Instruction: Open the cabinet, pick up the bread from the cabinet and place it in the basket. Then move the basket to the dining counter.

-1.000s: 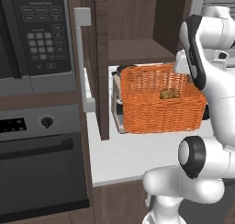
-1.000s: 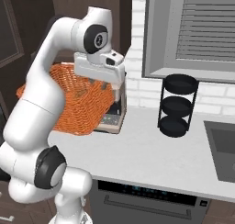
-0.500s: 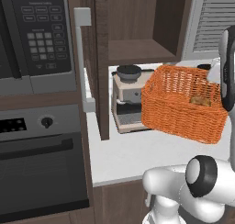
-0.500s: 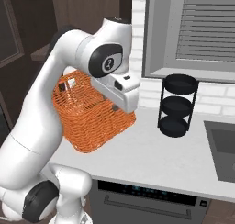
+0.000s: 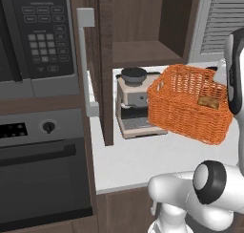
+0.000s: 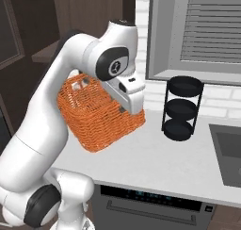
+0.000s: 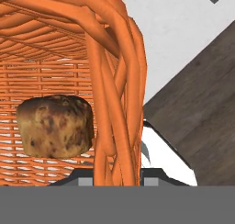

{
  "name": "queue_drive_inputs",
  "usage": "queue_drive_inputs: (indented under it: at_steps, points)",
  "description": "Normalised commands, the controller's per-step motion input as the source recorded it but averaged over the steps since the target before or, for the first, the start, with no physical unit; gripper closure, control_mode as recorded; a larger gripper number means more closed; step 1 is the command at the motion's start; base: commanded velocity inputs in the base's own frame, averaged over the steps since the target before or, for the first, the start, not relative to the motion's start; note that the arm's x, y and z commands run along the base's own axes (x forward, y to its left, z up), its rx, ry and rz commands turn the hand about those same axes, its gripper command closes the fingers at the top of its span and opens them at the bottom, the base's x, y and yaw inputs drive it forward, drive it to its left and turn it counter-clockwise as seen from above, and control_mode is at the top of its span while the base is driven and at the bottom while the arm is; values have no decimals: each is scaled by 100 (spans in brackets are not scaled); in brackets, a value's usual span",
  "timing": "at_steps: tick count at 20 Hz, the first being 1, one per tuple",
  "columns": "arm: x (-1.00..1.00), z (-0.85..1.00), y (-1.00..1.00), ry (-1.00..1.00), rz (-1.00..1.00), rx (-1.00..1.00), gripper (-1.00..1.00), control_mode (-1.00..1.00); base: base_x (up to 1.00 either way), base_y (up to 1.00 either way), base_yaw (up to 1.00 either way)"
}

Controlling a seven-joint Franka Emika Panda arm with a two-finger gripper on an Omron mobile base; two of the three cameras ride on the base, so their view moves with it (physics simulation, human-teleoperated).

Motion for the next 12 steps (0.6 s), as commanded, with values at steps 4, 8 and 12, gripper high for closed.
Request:
queue_drive_inputs:
  at_steps: [4,8,12]
  points:
    - [6,0,0,0,29,0,100,-100,0,0,0]
    - [0,0,3,0,16,0,100,-100,0,0,0]
    - [0,0,0,0,9,0,100,-100,0,0,0]
